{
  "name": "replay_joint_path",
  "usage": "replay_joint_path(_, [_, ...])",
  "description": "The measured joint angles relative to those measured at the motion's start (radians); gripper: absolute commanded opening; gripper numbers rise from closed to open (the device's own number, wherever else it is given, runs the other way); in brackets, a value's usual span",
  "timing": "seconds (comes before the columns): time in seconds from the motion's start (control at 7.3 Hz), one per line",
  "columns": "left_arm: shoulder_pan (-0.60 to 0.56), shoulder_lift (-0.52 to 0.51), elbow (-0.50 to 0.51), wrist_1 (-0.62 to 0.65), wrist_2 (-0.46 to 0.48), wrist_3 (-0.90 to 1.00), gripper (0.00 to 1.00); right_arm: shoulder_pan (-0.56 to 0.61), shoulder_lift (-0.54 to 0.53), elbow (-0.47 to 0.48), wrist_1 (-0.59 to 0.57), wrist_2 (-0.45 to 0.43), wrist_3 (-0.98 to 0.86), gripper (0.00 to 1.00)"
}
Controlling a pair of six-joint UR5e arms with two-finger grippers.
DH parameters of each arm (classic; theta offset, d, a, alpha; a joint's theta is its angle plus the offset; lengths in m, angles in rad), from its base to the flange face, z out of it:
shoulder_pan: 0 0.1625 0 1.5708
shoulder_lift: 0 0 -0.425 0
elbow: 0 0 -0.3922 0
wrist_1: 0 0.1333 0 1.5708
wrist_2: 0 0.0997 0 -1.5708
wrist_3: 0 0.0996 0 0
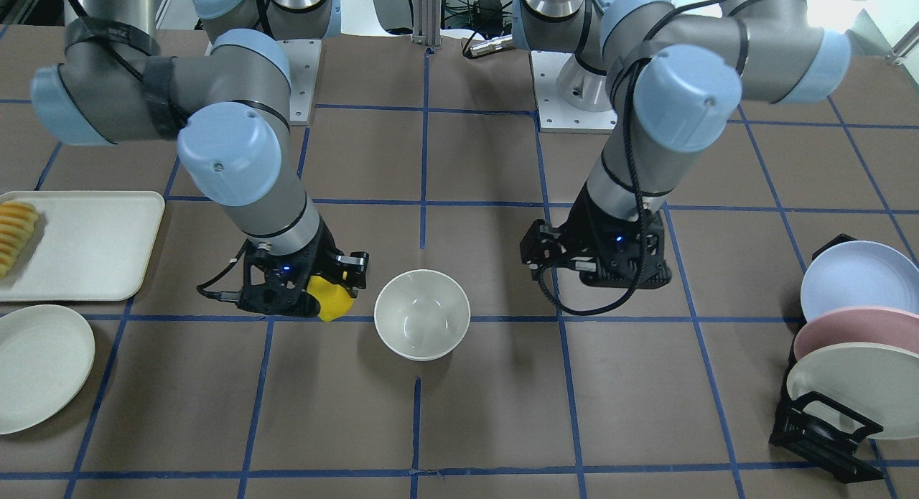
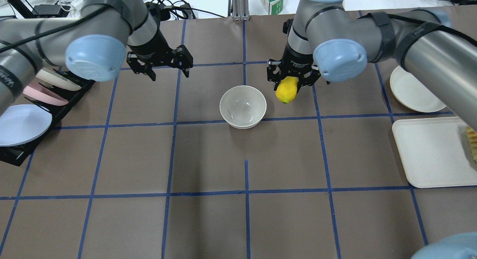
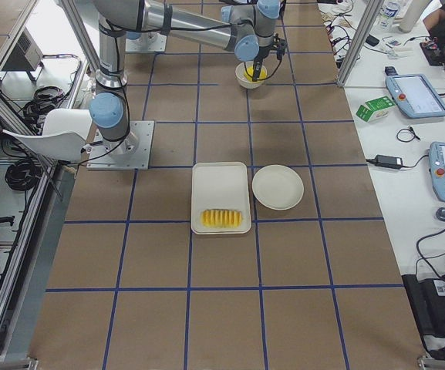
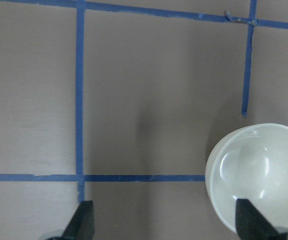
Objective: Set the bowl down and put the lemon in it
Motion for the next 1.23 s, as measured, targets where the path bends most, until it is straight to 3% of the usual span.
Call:
replay_joint_path(0.41, [0.079, 0.130, 0.010, -0.170, 0.052, 0.161, 1.00, 0.129, 0.117, -0.083, -0.060, -0.009, 0.114, 0.00])
replay_joint_path(1.1, [0.073, 0.208, 0.000, -0.221, 0.049, 0.191, 1.00, 0.168, 0.208, -0.099, -0.094, -0.017, 0.182, 0.00])
replay_joint_path(1.23, [0.073, 0.213, -0.002, -0.219, 0.047, 0.187, 1.00, 0.168, 0.219, -0.099, -0.094, -0.014, 0.183, 0.20])
